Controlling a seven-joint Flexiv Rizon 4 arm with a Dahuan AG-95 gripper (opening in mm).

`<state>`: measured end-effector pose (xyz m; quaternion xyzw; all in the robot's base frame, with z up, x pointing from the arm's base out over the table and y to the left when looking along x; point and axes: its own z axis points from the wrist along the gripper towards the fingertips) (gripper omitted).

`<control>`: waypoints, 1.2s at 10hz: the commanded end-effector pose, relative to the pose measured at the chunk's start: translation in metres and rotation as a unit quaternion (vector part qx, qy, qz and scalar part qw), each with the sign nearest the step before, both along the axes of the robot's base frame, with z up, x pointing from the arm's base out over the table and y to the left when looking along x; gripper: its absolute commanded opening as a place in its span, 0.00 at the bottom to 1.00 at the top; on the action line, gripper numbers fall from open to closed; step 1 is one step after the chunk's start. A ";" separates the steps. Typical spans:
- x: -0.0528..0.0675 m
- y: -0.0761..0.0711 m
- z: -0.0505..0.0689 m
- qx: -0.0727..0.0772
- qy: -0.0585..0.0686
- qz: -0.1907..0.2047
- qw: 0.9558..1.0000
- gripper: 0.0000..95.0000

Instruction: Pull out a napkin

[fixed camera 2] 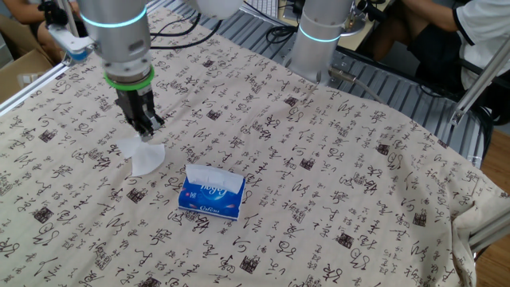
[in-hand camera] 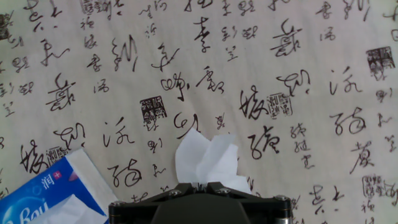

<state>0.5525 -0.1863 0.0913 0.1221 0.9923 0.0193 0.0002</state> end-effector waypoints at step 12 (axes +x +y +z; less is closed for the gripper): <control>-0.012 0.014 -0.022 0.020 0.011 -0.021 1.000 0.00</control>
